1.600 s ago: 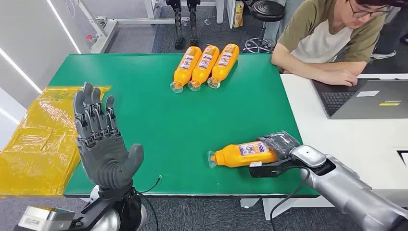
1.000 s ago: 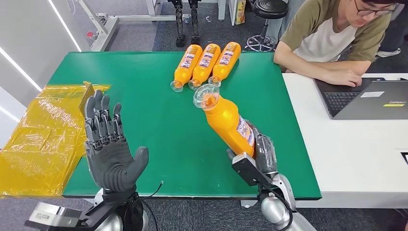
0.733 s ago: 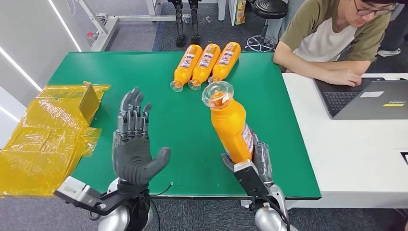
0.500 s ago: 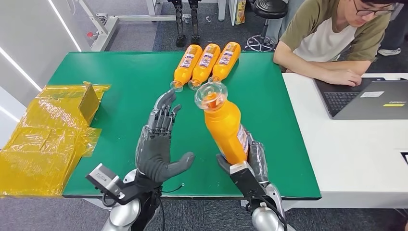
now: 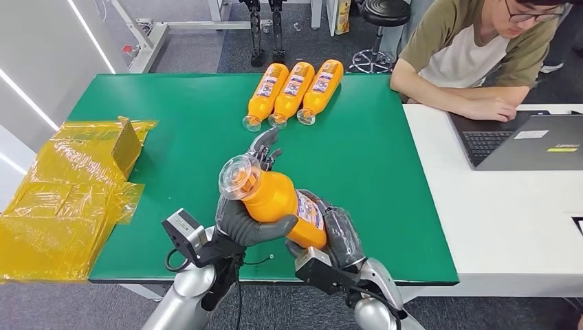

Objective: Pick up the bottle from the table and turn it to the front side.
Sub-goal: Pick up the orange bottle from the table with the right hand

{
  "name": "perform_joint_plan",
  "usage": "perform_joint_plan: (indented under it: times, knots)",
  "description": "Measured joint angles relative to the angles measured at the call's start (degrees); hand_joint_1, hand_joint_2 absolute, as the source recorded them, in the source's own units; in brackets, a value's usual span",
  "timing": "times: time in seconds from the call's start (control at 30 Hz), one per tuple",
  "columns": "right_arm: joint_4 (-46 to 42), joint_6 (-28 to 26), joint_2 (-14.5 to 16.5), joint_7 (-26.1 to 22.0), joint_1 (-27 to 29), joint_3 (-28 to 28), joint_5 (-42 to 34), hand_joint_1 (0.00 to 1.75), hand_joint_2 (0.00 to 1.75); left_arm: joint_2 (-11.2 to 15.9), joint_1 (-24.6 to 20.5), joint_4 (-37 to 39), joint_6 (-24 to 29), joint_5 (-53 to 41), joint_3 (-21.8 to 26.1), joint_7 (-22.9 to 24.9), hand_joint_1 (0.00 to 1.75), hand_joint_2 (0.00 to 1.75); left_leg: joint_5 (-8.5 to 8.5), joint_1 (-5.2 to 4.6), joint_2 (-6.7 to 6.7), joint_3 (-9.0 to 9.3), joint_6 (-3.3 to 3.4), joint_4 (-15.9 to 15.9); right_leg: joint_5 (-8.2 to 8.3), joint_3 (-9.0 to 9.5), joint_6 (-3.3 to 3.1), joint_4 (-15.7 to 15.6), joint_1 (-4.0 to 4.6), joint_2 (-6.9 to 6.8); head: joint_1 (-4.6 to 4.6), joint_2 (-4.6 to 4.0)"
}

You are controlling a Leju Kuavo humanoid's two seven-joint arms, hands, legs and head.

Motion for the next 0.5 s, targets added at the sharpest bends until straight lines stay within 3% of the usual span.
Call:
perform_joint_plan:
  times: [0.47, 0.5]
  knots:
    - [4.60, 7.52, -0.23, 2.07, -4.74, 0.05, 6.75, 1.75, 1.75, -0.02, 0.75, 1.17, 0.21, 0.07, 3.28, -0.38, 0.00, 1.75, 0.00, 0.00, 0.02, 0.00, 0.00, 0.00, 0.01, -0.01, -0.01, 0.01, 0.01, 0.01, 0.01, 0.00]
    - [4.95, 7.58, -0.22, 1.93, -5.02, 0.05, 7.28, 1.75, 1.75, -0.04, 0.91, 1.17, 0.11, 0.09, 3.63, -0.38, 0.20, 1.75, 0.00, 0.00, 0.02, 0.00, 0.00, 0.00, 0.01, -0.01, -0.01, 0.01, 0.01, 0.01, 0.01, 0.00]
